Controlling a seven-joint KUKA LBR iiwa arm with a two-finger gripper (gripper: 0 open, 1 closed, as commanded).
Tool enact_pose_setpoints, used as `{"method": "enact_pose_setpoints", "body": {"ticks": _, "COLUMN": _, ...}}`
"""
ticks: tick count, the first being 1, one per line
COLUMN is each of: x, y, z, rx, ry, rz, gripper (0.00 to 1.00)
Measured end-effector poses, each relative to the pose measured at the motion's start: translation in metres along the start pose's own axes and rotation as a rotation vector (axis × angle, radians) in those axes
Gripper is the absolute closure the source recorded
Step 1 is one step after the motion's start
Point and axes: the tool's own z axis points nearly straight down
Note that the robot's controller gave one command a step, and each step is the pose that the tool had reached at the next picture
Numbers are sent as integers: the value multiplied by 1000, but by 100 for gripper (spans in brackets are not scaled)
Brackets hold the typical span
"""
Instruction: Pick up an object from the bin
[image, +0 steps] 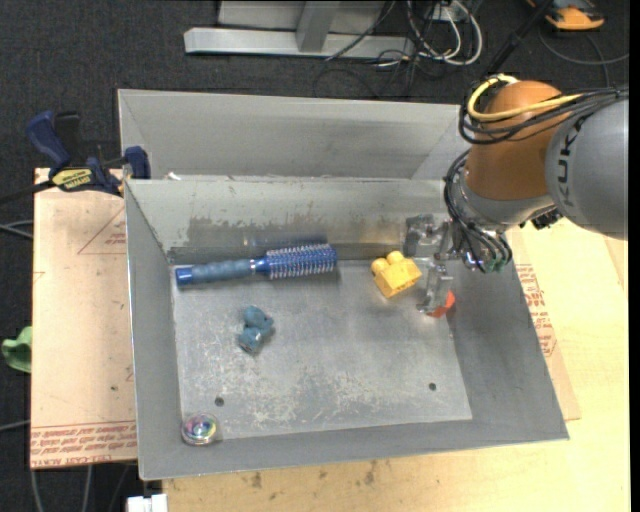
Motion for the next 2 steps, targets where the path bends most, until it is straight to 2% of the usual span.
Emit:
{"method": "enact_pose_setpoints", "body": {"ticks": 1, "x": -7, "y": 15, "z": 66, "rx": -2, "ry": -11, "rz": 87, "gripper": 0}}
{"method": "enact_pose_setpoints", "body": {"ticks": 2, "x": 13, "y": -63, "z": 53, "rx": 4, "ry": -8, "rz": 6, "gripper": 0}}
